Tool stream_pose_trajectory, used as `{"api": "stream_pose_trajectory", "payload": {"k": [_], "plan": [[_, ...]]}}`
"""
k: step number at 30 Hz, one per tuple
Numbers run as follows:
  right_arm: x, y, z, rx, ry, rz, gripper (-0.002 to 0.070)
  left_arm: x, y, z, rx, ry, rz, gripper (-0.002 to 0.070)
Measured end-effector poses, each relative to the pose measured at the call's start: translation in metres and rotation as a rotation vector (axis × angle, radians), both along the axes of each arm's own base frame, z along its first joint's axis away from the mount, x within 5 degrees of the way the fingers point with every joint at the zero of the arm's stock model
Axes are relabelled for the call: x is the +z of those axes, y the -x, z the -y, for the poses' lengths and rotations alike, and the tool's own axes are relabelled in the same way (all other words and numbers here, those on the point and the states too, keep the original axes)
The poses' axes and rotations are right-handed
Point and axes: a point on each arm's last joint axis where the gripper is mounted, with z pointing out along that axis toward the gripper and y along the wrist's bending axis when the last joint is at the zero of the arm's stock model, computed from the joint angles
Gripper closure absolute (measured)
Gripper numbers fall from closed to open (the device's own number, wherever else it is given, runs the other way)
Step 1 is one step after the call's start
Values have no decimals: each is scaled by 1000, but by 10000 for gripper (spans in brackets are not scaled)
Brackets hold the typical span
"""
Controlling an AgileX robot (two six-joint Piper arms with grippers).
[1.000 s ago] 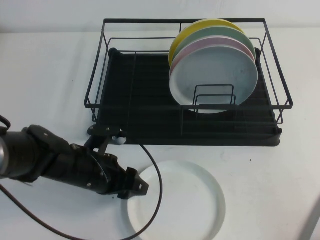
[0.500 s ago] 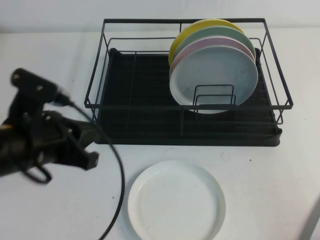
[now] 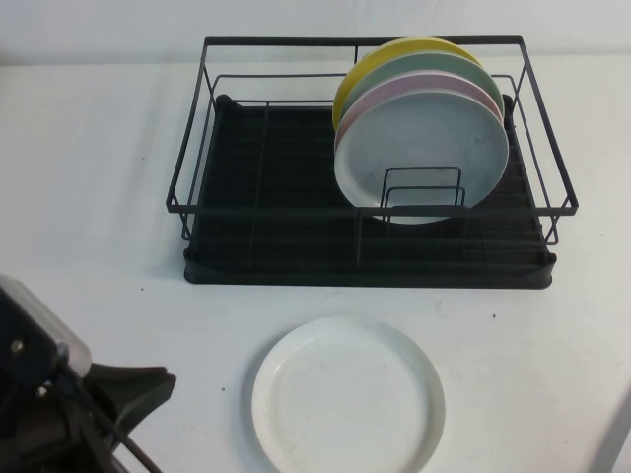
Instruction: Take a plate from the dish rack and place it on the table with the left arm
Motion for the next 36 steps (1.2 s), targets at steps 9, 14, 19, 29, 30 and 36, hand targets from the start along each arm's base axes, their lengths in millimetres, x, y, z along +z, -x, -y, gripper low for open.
{"api": "stream_pose_trajectory", "payload": {"k": [9, 14, 19, 29, 30, 36], "plan": [[0, 0, 0, 1, -8, 0, 694, -12, 15, -18, 204, 33, -2, 676], [0, 0, -1, 2, -26, -1, 694, -37, 26, -35, 366, 106, 166, 676], [0, 0, -1, 2, -33, -1, 694, -59, 45, -51, 448, 138, 360, 676], [0, 0, -1, 2, -34, -1, 694, -87, 68, -63, 589, 181, 242, 676], [0, 0, -1, 2, -35, -1, 694, -88, 68, -64, 588, 172, 243, 676], [0, 0, -1, 3, -36, -1, 694, -88, 69, -64, 585, 148, 254, 676]]}}
